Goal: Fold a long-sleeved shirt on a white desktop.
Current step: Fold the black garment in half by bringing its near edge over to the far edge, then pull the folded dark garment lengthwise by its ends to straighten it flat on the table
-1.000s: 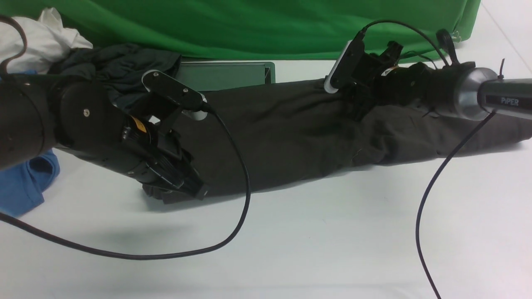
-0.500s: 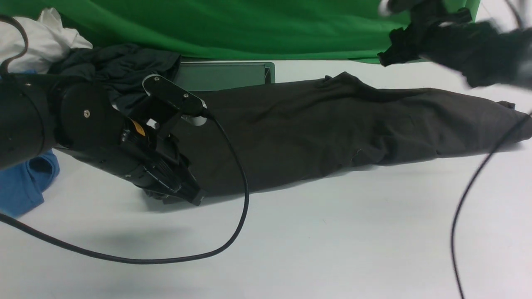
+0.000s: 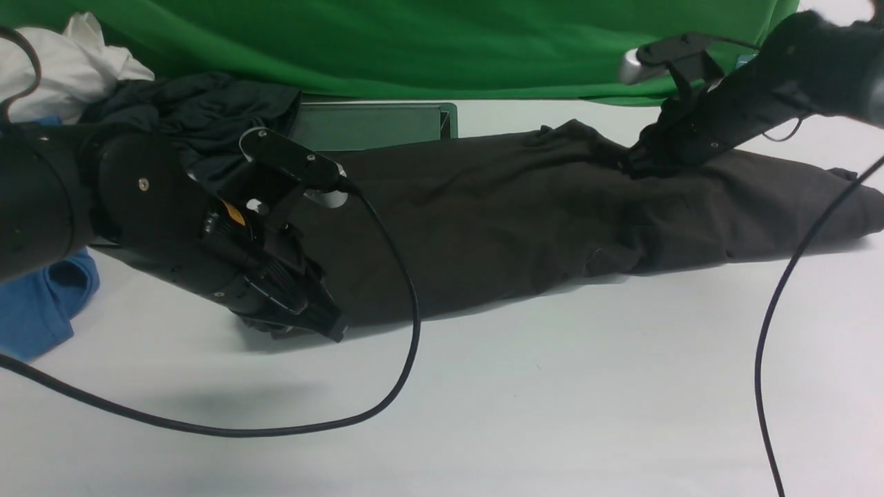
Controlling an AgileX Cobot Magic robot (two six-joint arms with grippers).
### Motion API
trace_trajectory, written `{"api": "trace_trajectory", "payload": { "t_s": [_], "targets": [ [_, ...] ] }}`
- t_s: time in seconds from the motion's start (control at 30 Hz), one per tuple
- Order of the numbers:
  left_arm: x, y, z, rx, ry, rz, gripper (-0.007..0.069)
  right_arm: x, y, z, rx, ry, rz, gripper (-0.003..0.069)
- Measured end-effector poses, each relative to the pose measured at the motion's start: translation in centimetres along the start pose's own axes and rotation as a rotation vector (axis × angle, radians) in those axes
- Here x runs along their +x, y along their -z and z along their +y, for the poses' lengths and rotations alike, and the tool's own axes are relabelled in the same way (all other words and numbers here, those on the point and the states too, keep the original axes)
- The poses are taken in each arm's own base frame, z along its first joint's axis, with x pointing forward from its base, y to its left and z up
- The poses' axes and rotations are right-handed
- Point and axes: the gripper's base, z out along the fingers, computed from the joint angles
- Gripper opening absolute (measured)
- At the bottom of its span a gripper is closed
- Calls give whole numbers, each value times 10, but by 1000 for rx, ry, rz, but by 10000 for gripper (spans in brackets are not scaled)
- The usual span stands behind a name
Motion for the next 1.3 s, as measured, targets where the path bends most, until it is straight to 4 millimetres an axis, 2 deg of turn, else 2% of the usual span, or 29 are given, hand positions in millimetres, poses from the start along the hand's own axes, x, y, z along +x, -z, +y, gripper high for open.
{"api": "trace_trajectory", "payload": {
  "t_s": [0.1,0.17,0.2,0.37,0.5,0.6,0.63,0.67,0.7,0.77,0.87,0.93,1.03,1.07,1.1,1.3],
  "targets": [
    [1,0,-1,7,1,12,17,-5,-11,-17,34,-55,-33,19],
    [2,0,-1,12,-2,23,17,-10,-18,-35,83,-103,-92,20],
    [2,0,-1,12,-2,23,17,-10,-18,-37,87,-104,-97,21],
    [4,0,-1,13,-10,39,17,-13,-12,-70,185,-170,-214,62],
    [4,0,0,5,-22,46,17,-9,15,-87,179,-218,-179,108],
    [4,0,0,2,-22,40,17,-5,58,-91,156,-225,-83,123],
    [3,0,0,1,-22,38,17,-4,63,-92,158,-225,-66,124],
    [3,0,0,-3,-22,29,17,1,86,-95,188,-220,11,136],
    [3,0,0,-3,-22,29,17,3,88,-96,188,-230,29,138],
    [2,0,0,-3,-17,21,17,15,101,-104,246,-255,129,185],
    [1,0,0,0,-11,15,17,32,111,-124,312,-330,206,311],
    [1,0,0,3,-7,11,17,43,118,-138,332,-373,231,441],
    [0,0,0,2,-10,3,17,54,125,-152,353,-418,251,581],
    [0,0,0,2,-10,3,17,56,125,-154,354,-425,254,598],
    [0,0,0,0,-9,-3,17,63,123,-162,351,-450,264,655],
    [-1,0,0,-3,-27,-14,17,74,90,-167,204,-516,250,685]
  ]
}}
